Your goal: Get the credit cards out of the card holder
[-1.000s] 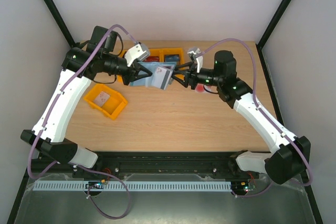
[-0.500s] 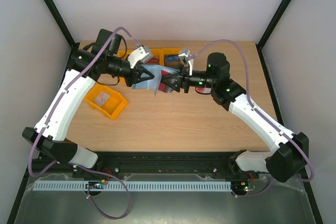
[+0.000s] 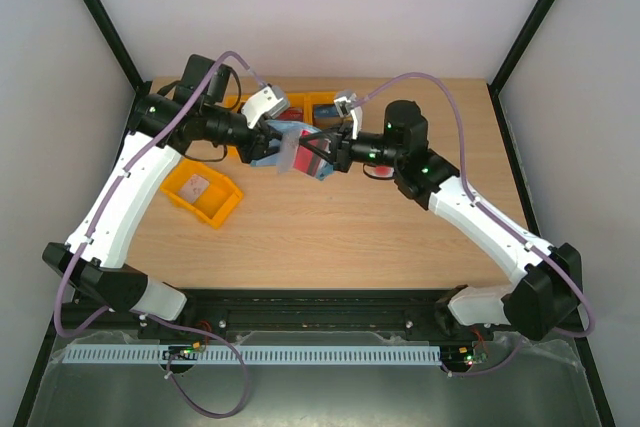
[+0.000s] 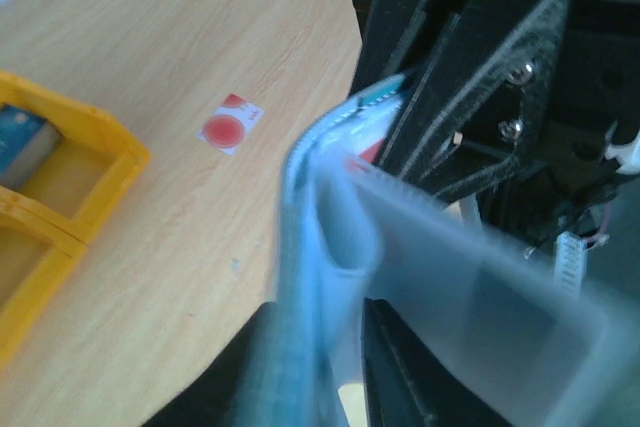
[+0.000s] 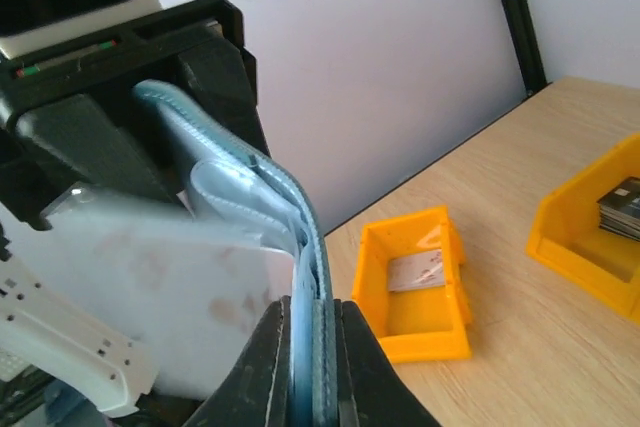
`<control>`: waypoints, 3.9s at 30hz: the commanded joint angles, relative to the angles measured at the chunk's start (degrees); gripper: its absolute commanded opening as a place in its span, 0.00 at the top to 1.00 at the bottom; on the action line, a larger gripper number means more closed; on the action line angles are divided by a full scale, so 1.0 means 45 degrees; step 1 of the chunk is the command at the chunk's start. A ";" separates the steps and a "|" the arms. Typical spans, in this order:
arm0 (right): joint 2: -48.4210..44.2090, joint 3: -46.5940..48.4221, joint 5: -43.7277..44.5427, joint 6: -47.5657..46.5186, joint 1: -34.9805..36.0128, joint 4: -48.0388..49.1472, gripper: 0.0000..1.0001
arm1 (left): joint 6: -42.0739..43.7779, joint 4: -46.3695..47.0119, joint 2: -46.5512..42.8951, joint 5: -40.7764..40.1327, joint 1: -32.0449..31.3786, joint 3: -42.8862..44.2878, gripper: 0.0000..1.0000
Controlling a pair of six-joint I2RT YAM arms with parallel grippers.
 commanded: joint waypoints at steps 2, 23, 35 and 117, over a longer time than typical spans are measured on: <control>-0.0133 0.0728 0.1142 -0.0666 0.0065 -0.1309 0.98 | 0.0091 0.0440 -0.0351 -0.0795 0.0487 0.0224 0.53; -0.0046 0.2172 0.2803 -0.2233 0.0205 -0.4823 0.98 | -0.0403 0.1500 0.0015 -0.0911 -0.0207 -0.1208 0.01; -0.0941 0.1693 -0.0595 -0.3954 0.0193 -0.4706 0.98 | 0.0782 0.0212 -0.0792 0.2268 0.1011 -0.1497 0.51; 0.0336 -0.0332 -0.0171 -0.1374 -0.0029 0.0220 0.86 | 0.1769 -0.0445 -0.1055 0.4986 0.1638 -0.2334 0.98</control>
